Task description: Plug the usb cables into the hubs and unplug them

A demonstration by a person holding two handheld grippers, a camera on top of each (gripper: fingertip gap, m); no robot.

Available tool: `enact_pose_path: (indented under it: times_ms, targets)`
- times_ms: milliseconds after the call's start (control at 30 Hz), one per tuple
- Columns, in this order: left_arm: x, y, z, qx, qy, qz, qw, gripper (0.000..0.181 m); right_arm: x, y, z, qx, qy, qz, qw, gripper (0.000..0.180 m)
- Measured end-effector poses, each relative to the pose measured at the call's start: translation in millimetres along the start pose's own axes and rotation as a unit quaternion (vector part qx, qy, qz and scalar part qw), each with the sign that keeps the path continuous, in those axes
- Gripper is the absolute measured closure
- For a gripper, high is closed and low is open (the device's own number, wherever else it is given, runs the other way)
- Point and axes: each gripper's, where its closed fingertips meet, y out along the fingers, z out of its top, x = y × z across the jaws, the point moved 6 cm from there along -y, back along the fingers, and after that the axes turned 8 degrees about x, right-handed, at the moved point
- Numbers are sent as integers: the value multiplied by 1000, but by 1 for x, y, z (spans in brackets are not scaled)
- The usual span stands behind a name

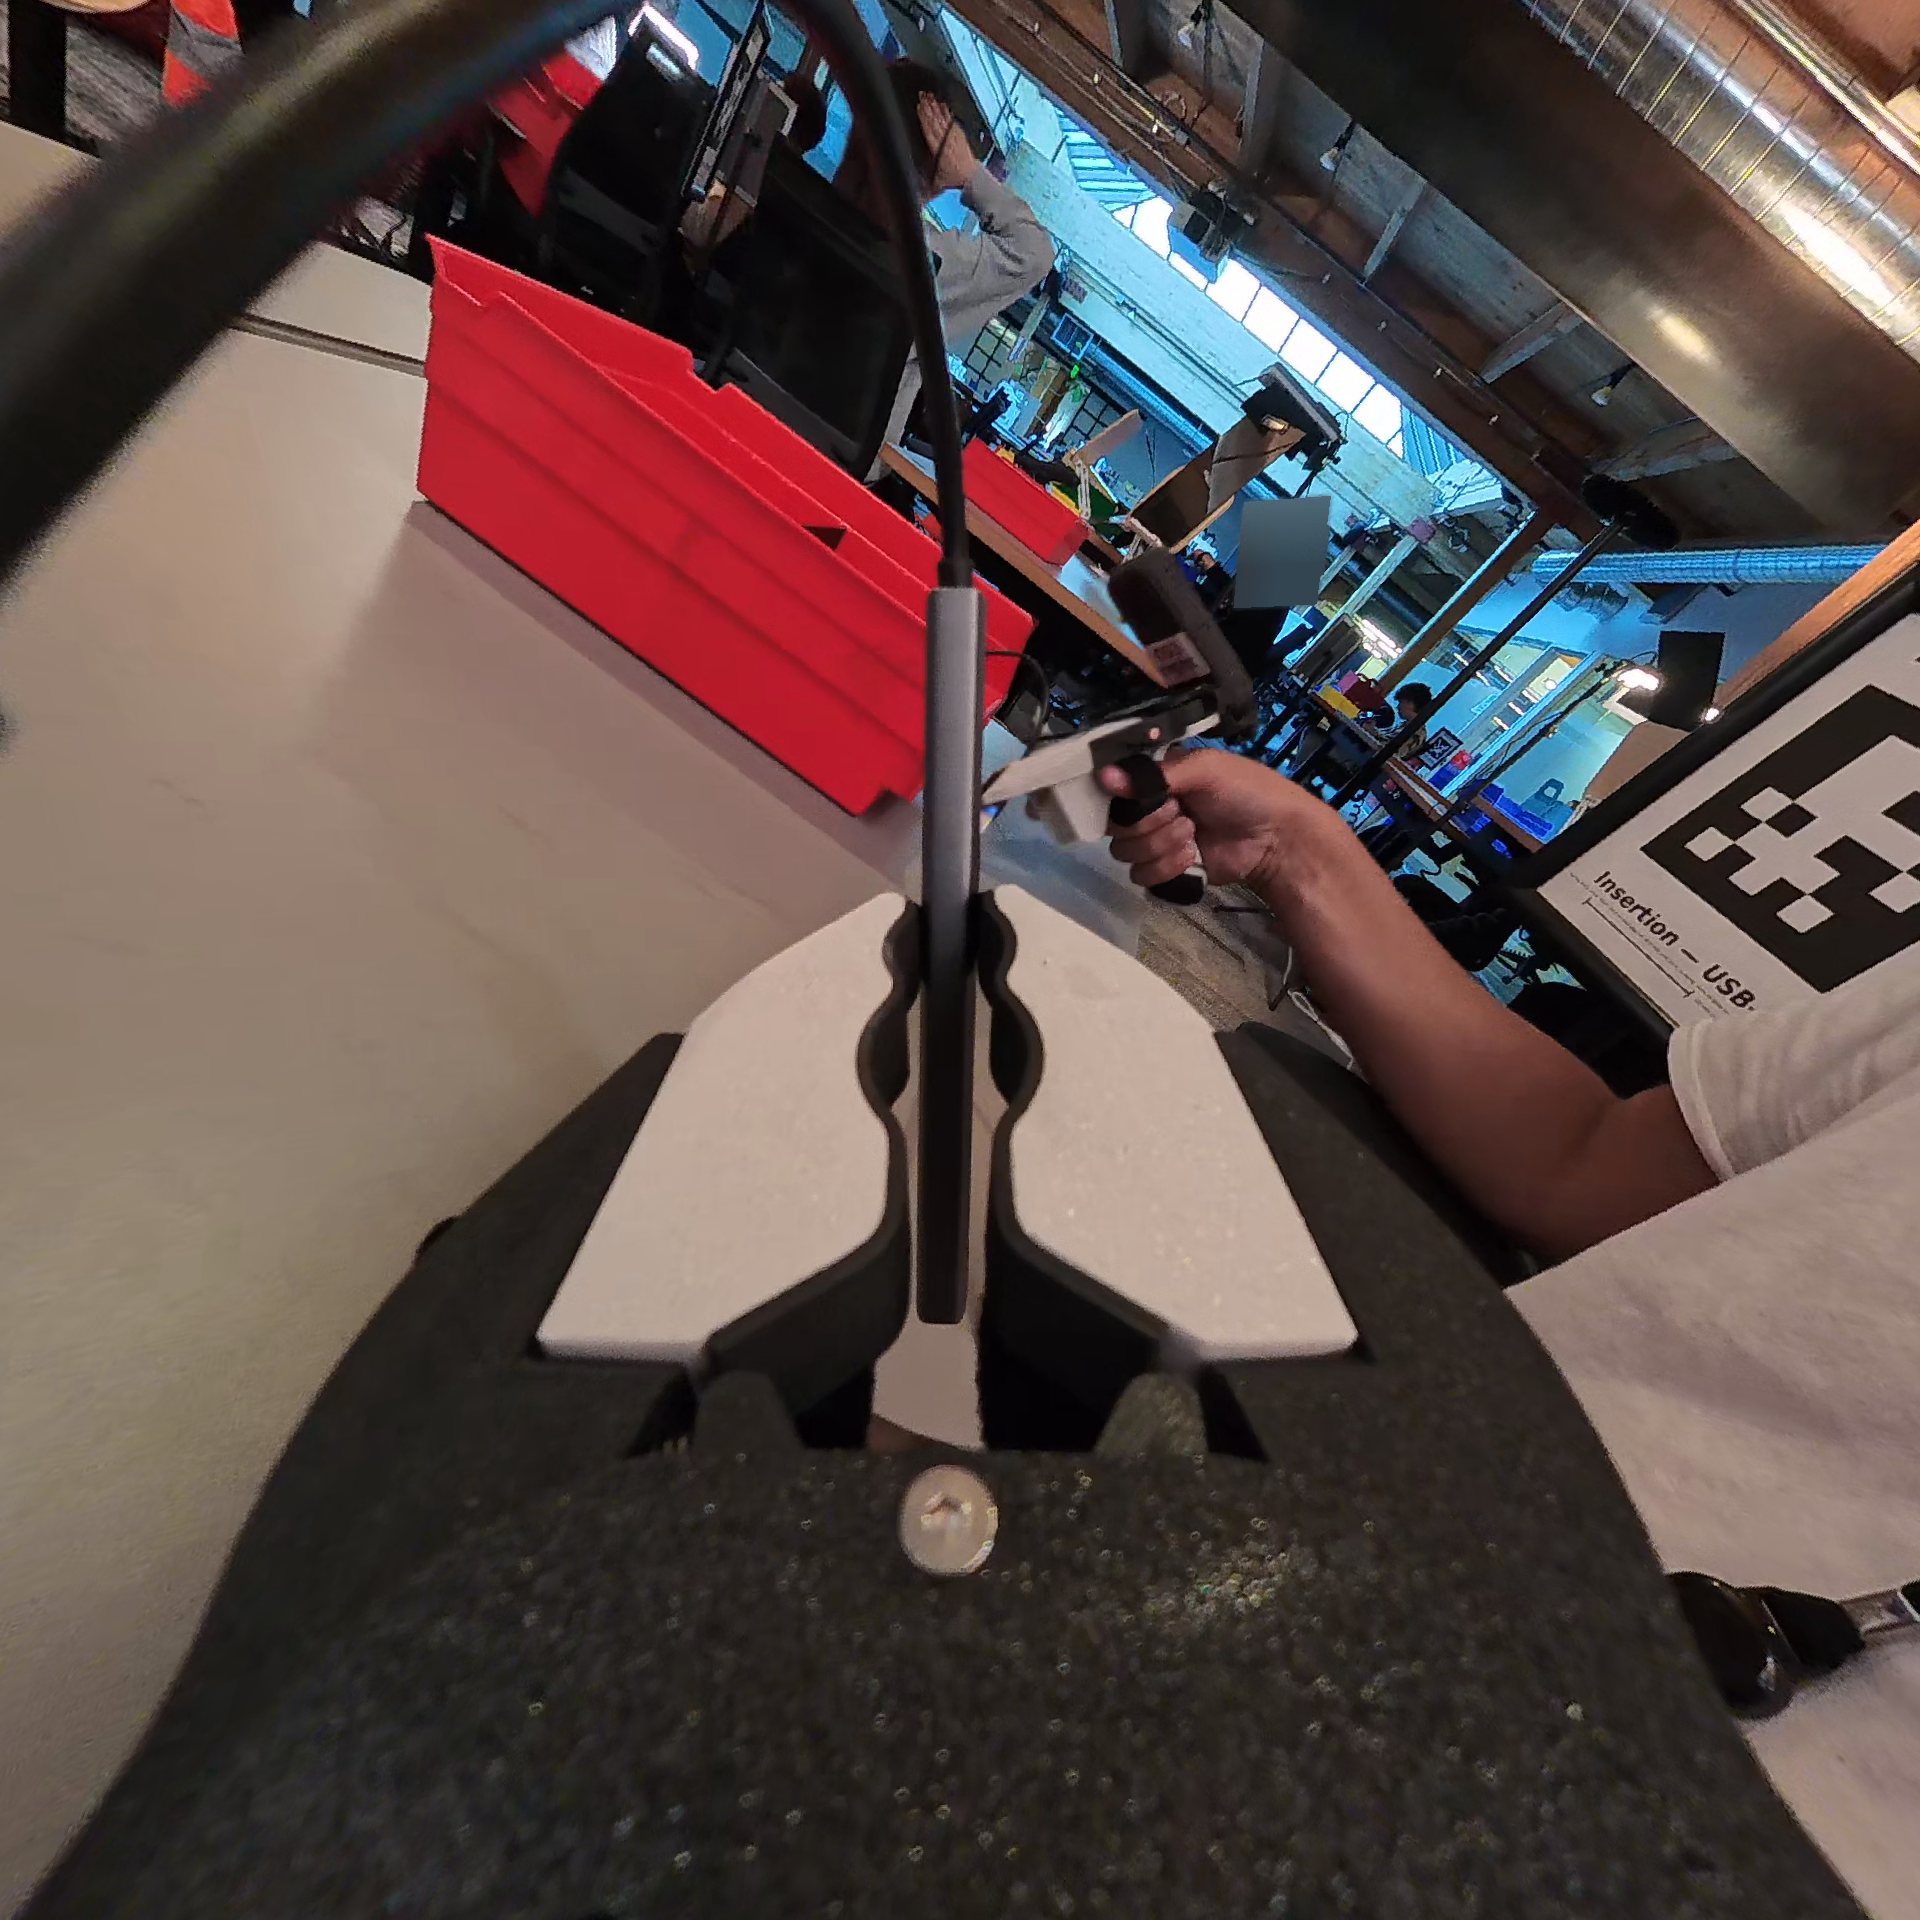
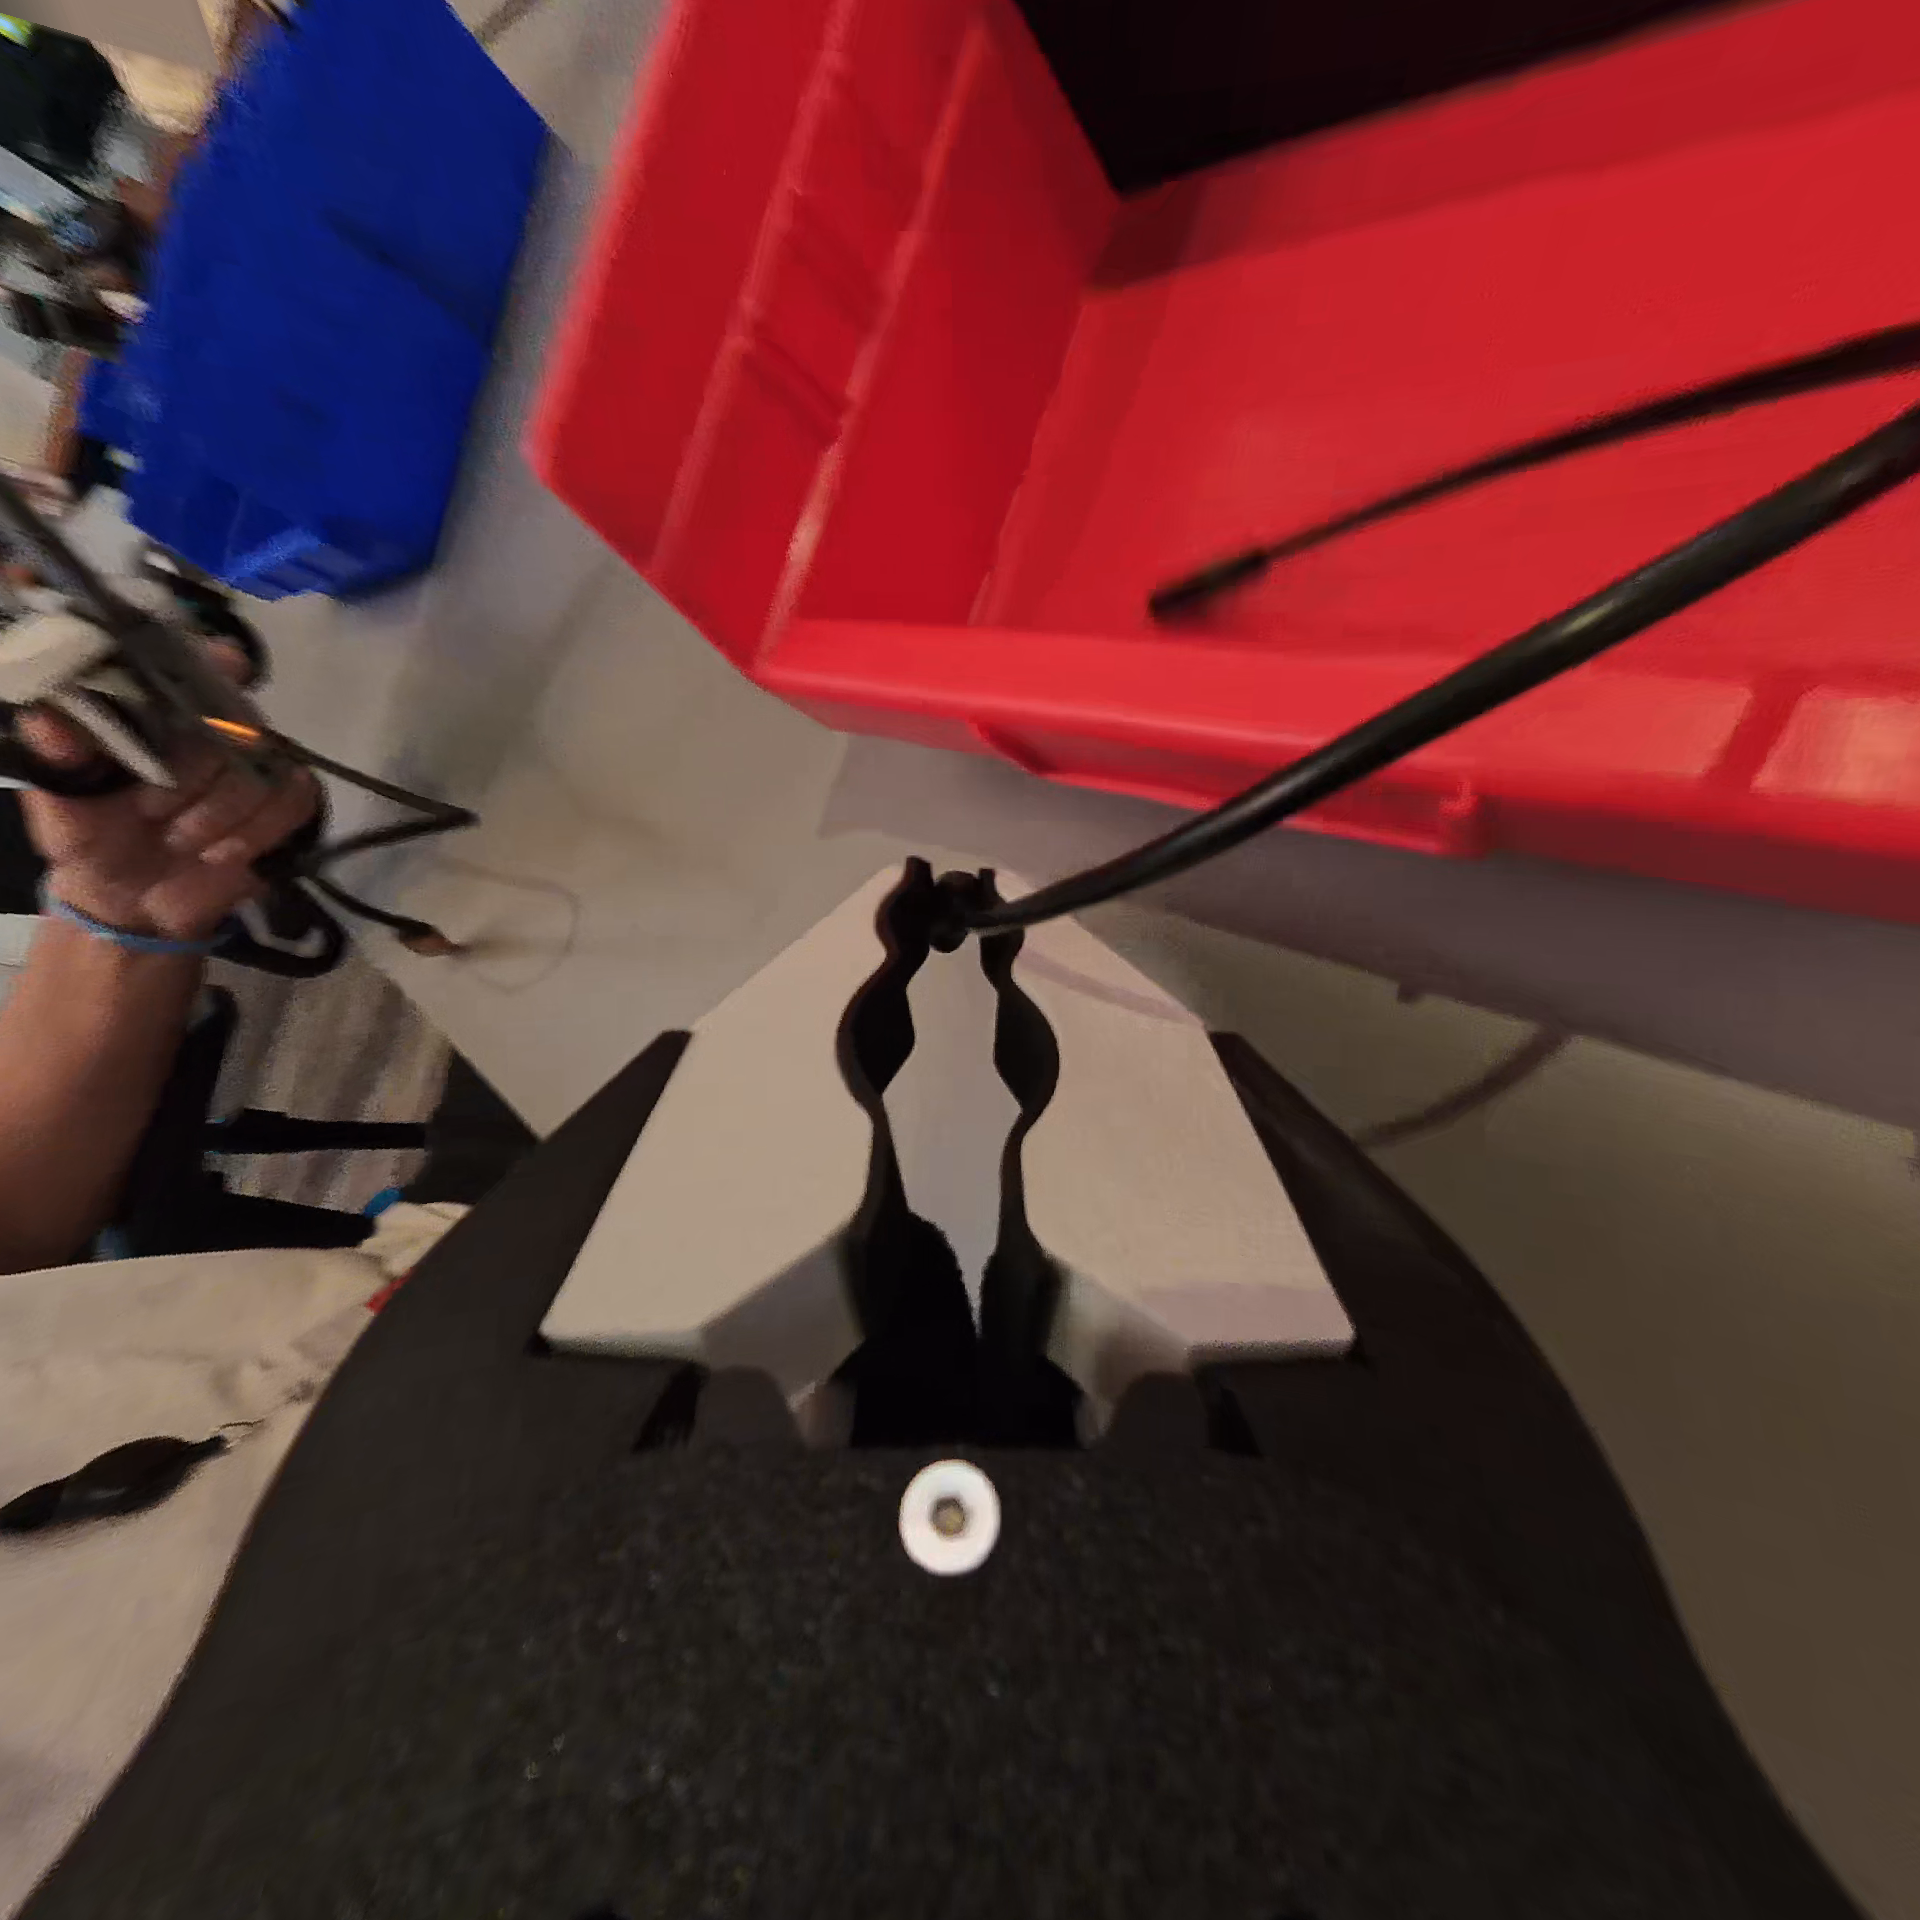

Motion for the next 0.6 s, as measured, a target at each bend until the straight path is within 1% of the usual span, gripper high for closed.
enact_pose_path:
  times_ms: [100,200,233,300,400,433,467,533,567,600]
  targets:
    - [0,1,-1,-2,0,-1,1000,171,-14,-10,25,56,19,51,997,172]
    - [1,3,-2,-5,-1,-4,1000,171,-18,-7,50,96,49,86,990,173]
    - [1,3,-2,-5,0,-4,1000,171,-17,-3,57,98,54,96,989,172]
    - [3,4,-3,-6,1,-5,1000,171,-11,10,66,91,60,88,990,172]
    - [5,4,-3,-5,4,-5,1000,171,-6,29,74,63,59,83,993,172]
    - [5,4,-3,-4,4,-4,1000,171,-5,33,75,52,51,71,995,171]
    - [5,3,-3,-3,4,-3,1000,171,-2,34,76,41,37,45,997,167]
    - [5,2,-3,-2,4,-1,1000,171,11,28,74,20,5,-39,999,145]
    - [5,1,-2,-1,4,0,1000,171,18,21,74,11,-12,-85,996,140]
    - [4,0,-2,0,5,2,1000,171,22,11,74,2,-32,-125,992,139]
